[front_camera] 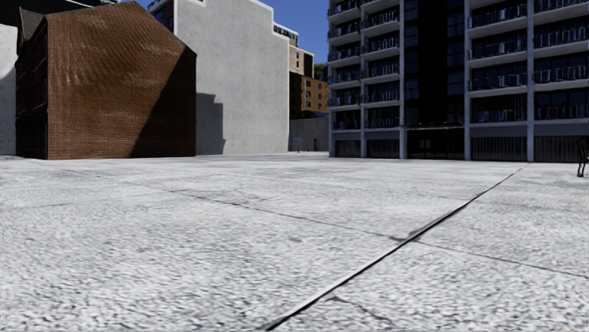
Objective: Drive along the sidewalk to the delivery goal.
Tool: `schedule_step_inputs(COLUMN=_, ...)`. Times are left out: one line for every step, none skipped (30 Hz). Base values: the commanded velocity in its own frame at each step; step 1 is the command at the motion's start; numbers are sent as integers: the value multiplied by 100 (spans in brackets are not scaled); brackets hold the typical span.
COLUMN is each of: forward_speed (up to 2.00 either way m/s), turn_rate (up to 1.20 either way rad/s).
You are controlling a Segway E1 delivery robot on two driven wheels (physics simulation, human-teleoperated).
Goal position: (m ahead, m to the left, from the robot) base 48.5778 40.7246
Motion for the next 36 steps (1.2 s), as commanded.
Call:
schedule_step_inputs(forward_speed=200, turn_rate=59)
schedule_step_inputs(forward_speed=200, turn_rate=59)
schedule_step_inputs(forward_speed=200, turn_rate=55)
schedule_step_inputs(forward_speed=200, turn_rate=53)
schedule_step_inputs(forward_speed=200, turn_rate=53)
schedule_step_inputs(forward_speed=200, turn_rate=53)
schedule_step_inputs(forward_speed=200, turn_rate=53)
schedule_step_inputs(forward_speed=200, turn_rate=53)
schedule_step_inputs(forward_speed=200, turn_rate=53)
schedule_step_inputs(forward_speed=200, turn_rate=53)
schedule_step_inputs(forward_speed=200, turn_rate=53)
schedule_step_inputs(forward_speed=200, turn_rate=53)
schedule_step_inputs(forward_speed=200, turn_rate=53)
schedule_step_inputs(forward_speed=200, turn_rate=53)
schedule_step_inputs(forward_speed=200, turn_rate=53)
schedule_step_inputs(forward_speed=200, turn_rate=53)
schedule_step_inputs(forward_speed=200, turn_rate=53)
schedule_step_inputs(forward_speed=200, turn_rate=53)
schedule_step_inputs(forward_speed=200, turn_rate=53)
schedule_step_inputs(forward_speed=200, turn_rate=53)
schedule_step_inputs(forward_speed=200, turn_rate=53)
schedule_step_inputs(forward_speed=200, turn_rate=53)
schedule_step_inputs(forward_speed=200, turn_rate=53)
schedule_step_inputs(forward_speed=200, turn_rate=53)
schedule_step_inputs(forward_speed=200, turn_rate=53)
schedule_step_inputs(forward_speed=200, turn_rate=53)
schedule_step_inputs(forward_speed=200, turn_rate=53)
schedule_step_inputs(forward_speed=200, turn_rate=52)
schedule_step_inputs(forward_speed=200, turn_rate=51)
schedule_step_inputs(forward_speed=200, turn_rate=51)
schedule_step_inputs(forward_speed=200, turn_rate=51)
schedule_step_inputs(forward_speed=200, turn_rate=51)
schedule_step_inputs(forward_speed=200, turn_rate=51)
schedule_step_inputs(forward_speed=200, turn_rate=51)
schedule_step_inputs(forward_speed=200, turn_rate=51)
schedule_step_inputs(forward_speed=200, turn_rate=51)
